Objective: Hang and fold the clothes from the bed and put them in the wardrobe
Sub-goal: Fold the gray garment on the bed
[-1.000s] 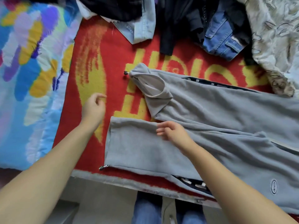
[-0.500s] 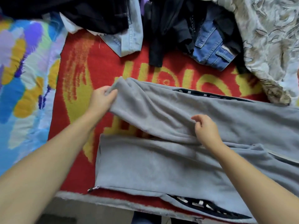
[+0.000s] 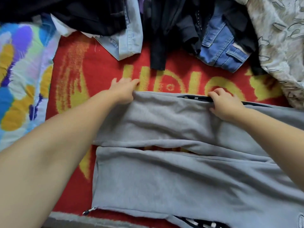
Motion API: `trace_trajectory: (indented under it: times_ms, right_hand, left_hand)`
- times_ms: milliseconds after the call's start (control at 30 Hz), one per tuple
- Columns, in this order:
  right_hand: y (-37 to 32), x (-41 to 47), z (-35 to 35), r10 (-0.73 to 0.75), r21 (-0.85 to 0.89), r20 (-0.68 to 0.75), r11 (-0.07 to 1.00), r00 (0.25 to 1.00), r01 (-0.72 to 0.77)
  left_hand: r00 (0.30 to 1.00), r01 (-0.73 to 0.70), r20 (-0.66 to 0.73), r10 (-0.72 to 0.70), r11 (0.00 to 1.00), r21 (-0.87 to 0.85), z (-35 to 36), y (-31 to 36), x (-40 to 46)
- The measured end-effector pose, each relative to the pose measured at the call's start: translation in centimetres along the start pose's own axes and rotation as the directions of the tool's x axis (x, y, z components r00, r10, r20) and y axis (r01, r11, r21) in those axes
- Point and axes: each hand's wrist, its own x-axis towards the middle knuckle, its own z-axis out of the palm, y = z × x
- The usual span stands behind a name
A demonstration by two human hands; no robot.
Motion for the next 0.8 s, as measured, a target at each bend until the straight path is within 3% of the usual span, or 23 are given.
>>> trace_trajectory:
  times_ms: [67,167,367,533,633,800]
  right_hand:
    - [-0.4,-0.5,-0.1,-0.032,-0.107,-0.001,0.994,0.999,0.032]
    - [-0.7,-1.8,-0.4,-0.16,-0.251,-0.012,0.956,0.987,0.152]
    - [2.9,-6.0,-3.4,-0.14,0.068,-0.347,0.982,0.927,0.174]
    - [4.0,-12.4,-5.0,-0.407,0.014,-0.345,0.899,0.846,0.438]
    - [3.1,-17.4,-3.3,-0.598,-0.027,-0.226,0.793,0.769,0.608]
    - [0.8,-24.3,2.4,-0.762,-0.022,0.022,0.647,0.647,0.763]
  left_hand:
    - [0.988,-0.132,0.082,0.131,0.991,0.006,-0.4,0.6,-0.7]
    - [0.98,-0.194,-0.024,0.197,0.976,0.1,-1.2,0.0,-2.5]
    - [0.931,-0.242,-0.247,0.269,0.961,0.135,-4.4,-3.5,-7.3]
    - [0.783,-0.418,-0.458,0.422,0.901,0.115,-4.3,-1.9,-13.3]
    - [0.746,-0.551,-0.375,0.55,0.826,0.117,-0.2,-1.0,-18.3]
    - [0.707,-0.694,-0.03,0.706,0.702,0.162,8.6,-2.2,-25.0]
